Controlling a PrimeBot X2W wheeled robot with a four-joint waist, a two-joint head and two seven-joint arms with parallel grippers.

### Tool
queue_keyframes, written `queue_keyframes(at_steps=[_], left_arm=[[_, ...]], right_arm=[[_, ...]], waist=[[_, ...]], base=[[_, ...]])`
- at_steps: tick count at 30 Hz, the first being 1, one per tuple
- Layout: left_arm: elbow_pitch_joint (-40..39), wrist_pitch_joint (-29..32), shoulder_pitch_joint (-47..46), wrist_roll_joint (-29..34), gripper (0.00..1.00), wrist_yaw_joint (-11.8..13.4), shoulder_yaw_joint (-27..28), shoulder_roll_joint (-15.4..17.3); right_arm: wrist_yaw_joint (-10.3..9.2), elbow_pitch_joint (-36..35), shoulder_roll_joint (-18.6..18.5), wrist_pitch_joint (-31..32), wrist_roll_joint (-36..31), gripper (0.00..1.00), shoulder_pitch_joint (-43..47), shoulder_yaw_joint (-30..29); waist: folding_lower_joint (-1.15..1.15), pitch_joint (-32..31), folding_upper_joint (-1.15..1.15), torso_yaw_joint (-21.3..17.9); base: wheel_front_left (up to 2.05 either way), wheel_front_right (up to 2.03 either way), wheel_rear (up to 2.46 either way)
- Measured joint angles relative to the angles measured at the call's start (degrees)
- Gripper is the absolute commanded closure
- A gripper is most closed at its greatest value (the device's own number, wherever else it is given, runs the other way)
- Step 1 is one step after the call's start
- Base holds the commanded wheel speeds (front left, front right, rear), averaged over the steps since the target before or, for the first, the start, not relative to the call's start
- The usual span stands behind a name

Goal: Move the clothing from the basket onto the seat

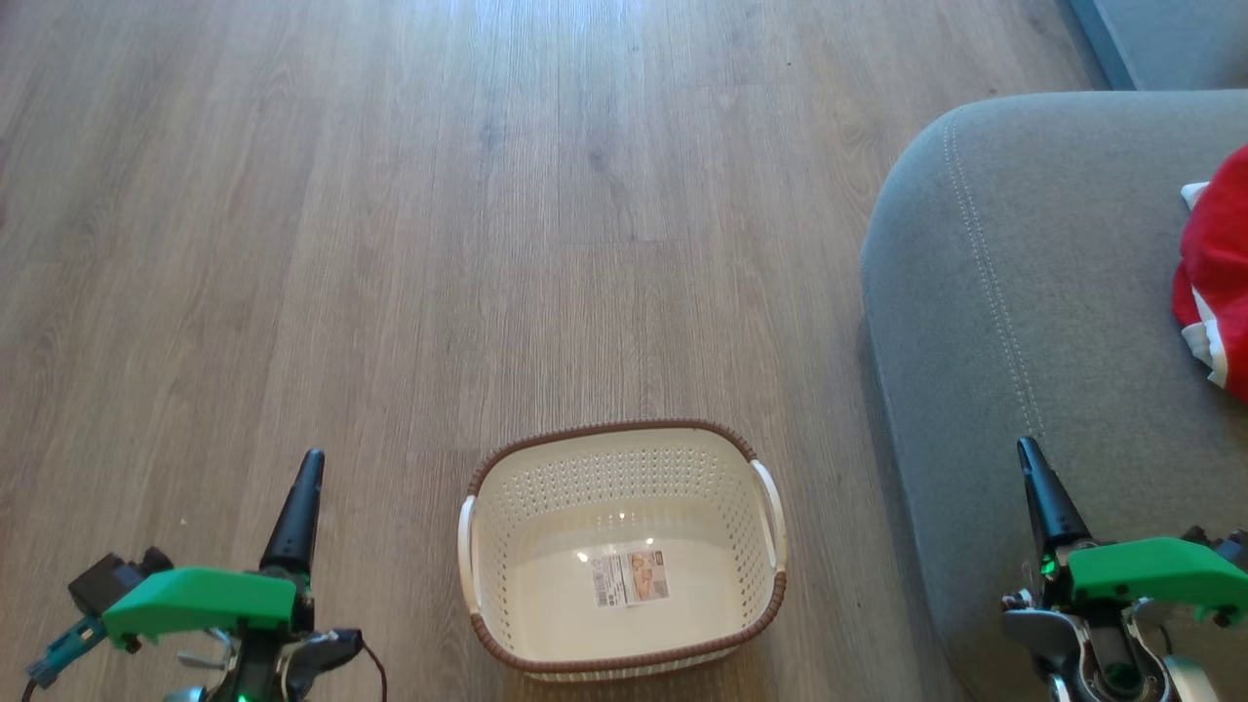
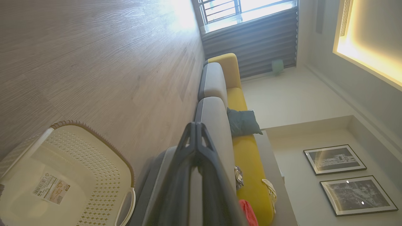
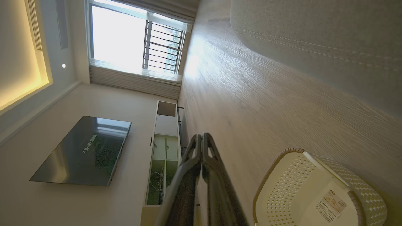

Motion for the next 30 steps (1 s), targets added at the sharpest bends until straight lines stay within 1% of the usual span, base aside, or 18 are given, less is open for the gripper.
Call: queue_keyframes(at_steps=[21,30], left_arm=[[0.3,3.5,-0.2,-13.1,1.0,-1.0,1.9,0.0],[0.3,3.8,-0.3,-13.6,1.0,-1.0,1.9,0.0]], right_arm=[[-0.03,-0.3,0.0,3.2,12.7,1.0,-1.0,-1.4],[-0.03,-0.3,0.0,3.6,13.4,1.0,-1.0,-1.4]], waist=[[0.0,-0.8,0.0,-0.8],[0.0,-0.8,0.0,-0.8]], base=[[0.0,0.0,0.0],[0.0,0.0,0.0]])
